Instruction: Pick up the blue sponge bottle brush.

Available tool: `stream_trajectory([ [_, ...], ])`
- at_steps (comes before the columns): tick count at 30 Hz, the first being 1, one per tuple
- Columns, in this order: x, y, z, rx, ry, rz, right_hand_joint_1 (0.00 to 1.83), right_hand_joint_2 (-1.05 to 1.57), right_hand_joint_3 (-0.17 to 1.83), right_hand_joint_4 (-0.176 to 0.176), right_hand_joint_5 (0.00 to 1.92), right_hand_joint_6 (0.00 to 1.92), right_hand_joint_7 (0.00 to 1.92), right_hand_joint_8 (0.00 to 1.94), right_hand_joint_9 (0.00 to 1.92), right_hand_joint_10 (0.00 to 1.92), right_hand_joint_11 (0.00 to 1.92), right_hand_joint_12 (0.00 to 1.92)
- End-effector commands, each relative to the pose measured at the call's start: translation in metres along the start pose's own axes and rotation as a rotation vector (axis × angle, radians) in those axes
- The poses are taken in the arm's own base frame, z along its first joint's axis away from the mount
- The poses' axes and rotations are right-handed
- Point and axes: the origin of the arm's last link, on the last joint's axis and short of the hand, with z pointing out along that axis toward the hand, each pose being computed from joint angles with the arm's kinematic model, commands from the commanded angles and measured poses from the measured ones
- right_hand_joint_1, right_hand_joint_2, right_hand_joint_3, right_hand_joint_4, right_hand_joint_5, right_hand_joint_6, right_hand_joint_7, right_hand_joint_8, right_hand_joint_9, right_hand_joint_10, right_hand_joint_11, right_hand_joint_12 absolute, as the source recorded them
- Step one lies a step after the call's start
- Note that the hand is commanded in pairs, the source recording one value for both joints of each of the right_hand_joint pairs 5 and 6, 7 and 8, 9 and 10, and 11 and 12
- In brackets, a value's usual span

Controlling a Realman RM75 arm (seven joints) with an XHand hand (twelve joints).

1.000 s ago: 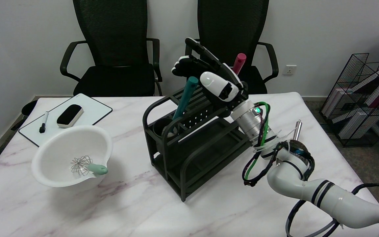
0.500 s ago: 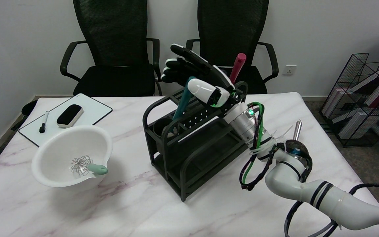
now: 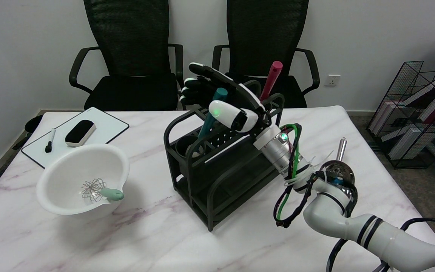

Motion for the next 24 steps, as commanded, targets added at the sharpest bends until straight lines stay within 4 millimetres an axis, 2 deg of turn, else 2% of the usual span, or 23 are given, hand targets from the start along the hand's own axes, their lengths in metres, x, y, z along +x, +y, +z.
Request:
stream_trajectory([
  [1,-0.008,0.009,0.0,-0.014,0.004,0.008,1.16,0.26,1.24,0.0,0.46,0.46,0.65,0.65,0.65,0.65,0.69,0.69],
  [8,-0.009,0.01,0.001,-0.017,0.008,0.015,1.15,0.29,1.17,0.0,0.63,0.63,0.84,0.84,0.75,0.75,0.75,0.75],
  [11,-0.008,0.009,0.001,-0.015,0.01,0.014,1.15,0.33,1.1,0.0,0.67,0.67,1.1,1.1,0.95,0.95,0.82,0.82],
  [14,-0.008,0.008,0.002,-0.011,0.009,0.011,1.13,0.34,1.1,0.0,0.77,0.77,1.21,1.21,1.05,1.05,0.87,0.87],
  [18,-0.007,0.006,0.006,-0.005,0.007,0.007,1.11,0.33,1.17,0.0,1.01,1.01,1.29,1.29,1.14,1.14,0.93,0.93],
  [24,-0.006,0.003,0.011,0.0,0.004,0.002,1.06,0.39,1.17,0.0,1.2,1.2,1.36,1.36,1.21,1.21,0.98,0.98],
])
